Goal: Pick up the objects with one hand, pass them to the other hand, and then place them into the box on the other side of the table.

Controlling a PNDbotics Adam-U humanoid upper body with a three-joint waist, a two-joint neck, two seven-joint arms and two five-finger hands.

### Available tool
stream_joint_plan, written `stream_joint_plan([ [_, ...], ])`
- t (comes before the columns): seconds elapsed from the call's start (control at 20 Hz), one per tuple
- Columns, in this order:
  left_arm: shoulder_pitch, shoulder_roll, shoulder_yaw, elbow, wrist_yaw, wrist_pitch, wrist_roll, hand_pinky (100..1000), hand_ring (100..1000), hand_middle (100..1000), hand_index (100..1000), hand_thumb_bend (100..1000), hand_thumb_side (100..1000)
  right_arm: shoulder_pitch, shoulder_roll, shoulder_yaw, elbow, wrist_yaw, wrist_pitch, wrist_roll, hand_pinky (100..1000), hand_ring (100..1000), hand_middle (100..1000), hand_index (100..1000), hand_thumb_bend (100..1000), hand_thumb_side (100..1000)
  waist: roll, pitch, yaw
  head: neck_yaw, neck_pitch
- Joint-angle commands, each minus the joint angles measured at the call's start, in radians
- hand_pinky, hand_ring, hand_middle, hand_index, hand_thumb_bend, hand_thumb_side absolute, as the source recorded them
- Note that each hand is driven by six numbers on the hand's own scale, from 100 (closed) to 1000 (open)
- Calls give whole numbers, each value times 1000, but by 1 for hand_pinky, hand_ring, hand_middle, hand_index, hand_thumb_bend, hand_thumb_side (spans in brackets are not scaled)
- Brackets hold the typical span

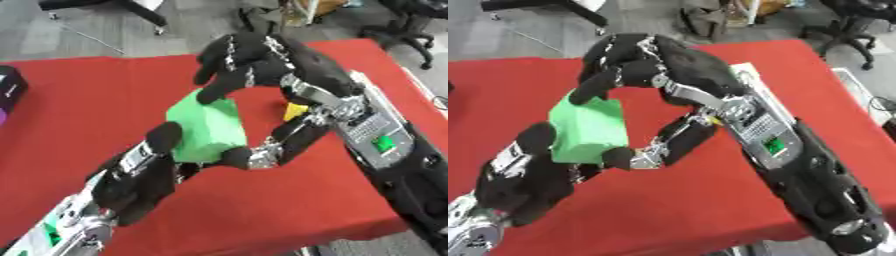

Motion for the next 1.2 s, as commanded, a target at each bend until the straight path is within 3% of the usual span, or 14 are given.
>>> stream_joint_plan([
  [0.05, -24, -19, 4, -22, 17, -7, 15, 969, 736, 625, 623, 431, 642, -7, -17, 0, 2, 1, 4, 0, 773, 689, 439, 769, 254, 258, -1, -8, -1, 3, -14],
  [0.35, -29, -38, 2, -8, 43, -14, 73, 945, 654, 545, 545, 369, 611, -4, -13, 2, -4, 17, 4, -16, 765, 689, 430, 771, 249, 264, -4, -6, -1, 5, -15],
  [0.6, -31, -52, -3, 23, 68, -17, 190, 916, 547, 431, 465, 228, 613, 1, -14, 0, -15, 44, -12, -28, 760, 697, 436, 770, 259, 289, -6, -5, -3, 9, -15],
  [0.85, -31, -54, -7, 23, 101, -23, 268, 909, 520, 408, 452, 184, 600, 6, -16, -1, -25, 67, -27, -26, 765, 721, 470, 797, 302, 340, -5, -5, -5, 10, -13],
  [1.05, -27, -51, -7, 21, 109, -25, 281, 910, 516, 406, 449, 186, 597, 9, -16, -6, -36, 87, -36, -4, 777, 761, 602, 874, 412, 421, -2, -6, -8, 10, -12],
  [1.2, -23, -50, -10, 23, 106, -24, 274, 911, 518, 407, 449, 192, 590, 11, -13, -14, -39, 102, -24, 2, 800, 818, 805, 971, 485, 479, 0, -5, -10, 10, -11],
])
